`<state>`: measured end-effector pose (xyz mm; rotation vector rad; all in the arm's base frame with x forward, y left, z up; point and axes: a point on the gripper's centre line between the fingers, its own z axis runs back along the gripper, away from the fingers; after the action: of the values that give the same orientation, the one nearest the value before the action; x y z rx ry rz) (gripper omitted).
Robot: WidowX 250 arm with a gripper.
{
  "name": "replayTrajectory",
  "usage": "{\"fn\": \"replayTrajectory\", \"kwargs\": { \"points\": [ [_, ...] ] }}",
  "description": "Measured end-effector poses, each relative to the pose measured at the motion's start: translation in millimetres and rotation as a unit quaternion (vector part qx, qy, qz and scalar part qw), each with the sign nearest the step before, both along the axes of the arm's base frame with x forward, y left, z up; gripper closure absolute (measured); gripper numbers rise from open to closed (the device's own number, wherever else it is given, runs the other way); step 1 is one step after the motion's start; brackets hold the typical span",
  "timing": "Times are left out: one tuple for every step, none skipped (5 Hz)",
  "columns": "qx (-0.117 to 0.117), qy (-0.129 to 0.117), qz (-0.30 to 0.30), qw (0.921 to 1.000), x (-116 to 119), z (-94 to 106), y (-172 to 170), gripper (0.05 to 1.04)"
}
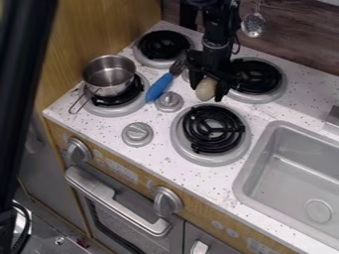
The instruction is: Move a gray object to the lower-right burner
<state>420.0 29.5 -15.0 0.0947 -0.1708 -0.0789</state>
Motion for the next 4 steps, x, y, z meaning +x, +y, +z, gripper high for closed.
{"fn": "replayTrajectory", "kwargs": {
  "points": [
    [-0.004,0.022,-0.015,0.9996,-29,-2.2,-17,0.316],
    [-0.011,0.050,-0.030,0.9982,-52,-17.0,-36,0.317],
    [-0.018,0.073,-0.026,0.9968,-62,-23.0,-44,0.332],
    [-0.023,0.080,-0.018,0.9963,-62,-30.7,-46,0.267]
  ]
}}
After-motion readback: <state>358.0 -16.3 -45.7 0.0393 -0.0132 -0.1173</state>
